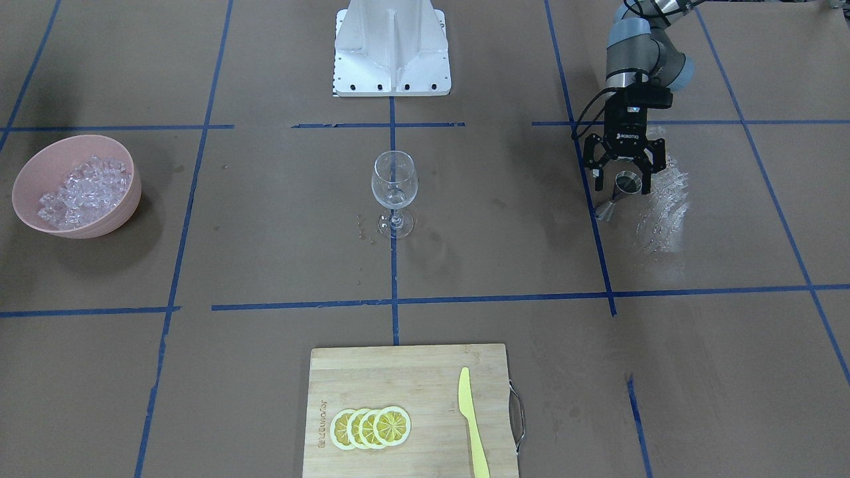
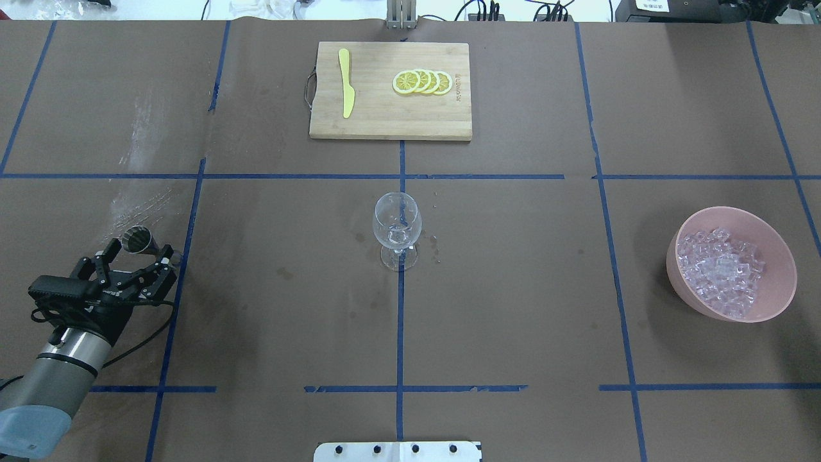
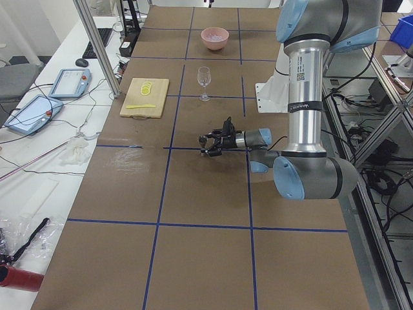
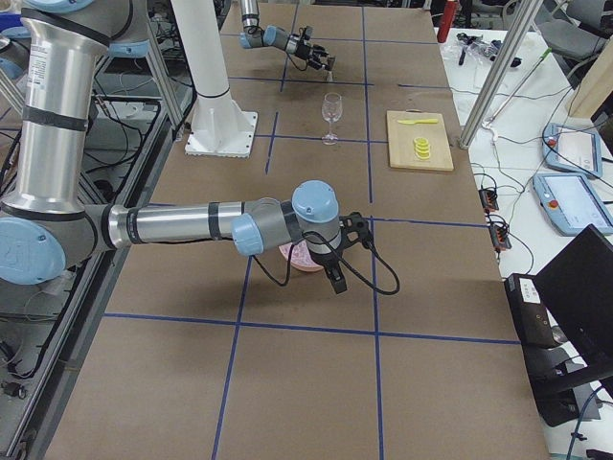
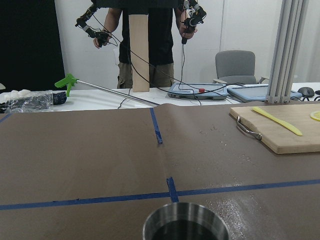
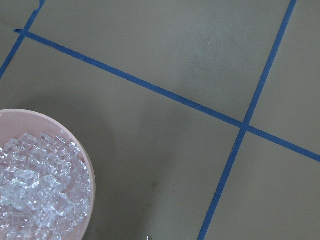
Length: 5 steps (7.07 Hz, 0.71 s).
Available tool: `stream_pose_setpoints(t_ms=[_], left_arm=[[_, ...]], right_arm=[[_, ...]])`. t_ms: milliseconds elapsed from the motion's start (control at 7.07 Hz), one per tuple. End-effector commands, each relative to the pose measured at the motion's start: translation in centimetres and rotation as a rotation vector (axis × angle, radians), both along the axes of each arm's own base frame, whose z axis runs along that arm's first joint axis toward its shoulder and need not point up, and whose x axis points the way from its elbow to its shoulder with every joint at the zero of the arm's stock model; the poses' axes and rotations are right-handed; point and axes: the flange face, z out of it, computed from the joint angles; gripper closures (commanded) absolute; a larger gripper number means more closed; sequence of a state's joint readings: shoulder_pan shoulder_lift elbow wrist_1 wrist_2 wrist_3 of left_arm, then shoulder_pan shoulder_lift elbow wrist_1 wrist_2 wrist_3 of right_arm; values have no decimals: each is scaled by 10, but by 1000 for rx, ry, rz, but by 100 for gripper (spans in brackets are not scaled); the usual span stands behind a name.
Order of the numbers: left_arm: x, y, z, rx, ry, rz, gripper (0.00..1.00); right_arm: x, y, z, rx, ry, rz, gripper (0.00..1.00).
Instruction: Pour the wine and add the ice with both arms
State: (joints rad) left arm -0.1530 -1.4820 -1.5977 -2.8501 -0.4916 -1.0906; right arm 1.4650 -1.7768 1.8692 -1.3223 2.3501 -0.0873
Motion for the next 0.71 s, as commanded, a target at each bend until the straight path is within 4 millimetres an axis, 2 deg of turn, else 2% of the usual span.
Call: stream_pose_setpoints(t_ms=[0,142,283,566], left_arm=[[15,-1,12,-2,-24,-1,7],[16,-1,14,-3,-27,-1,9],[16,-1,14,-3,-28,1,16],[15,-1,13,-3,-25,1,57]], right_arm=[[0,0,0,0,0,0,0],[0,0,0,0,0,0,0],[0,0,0,0,0,0,0],[0,0,0,0,0,0,0]])
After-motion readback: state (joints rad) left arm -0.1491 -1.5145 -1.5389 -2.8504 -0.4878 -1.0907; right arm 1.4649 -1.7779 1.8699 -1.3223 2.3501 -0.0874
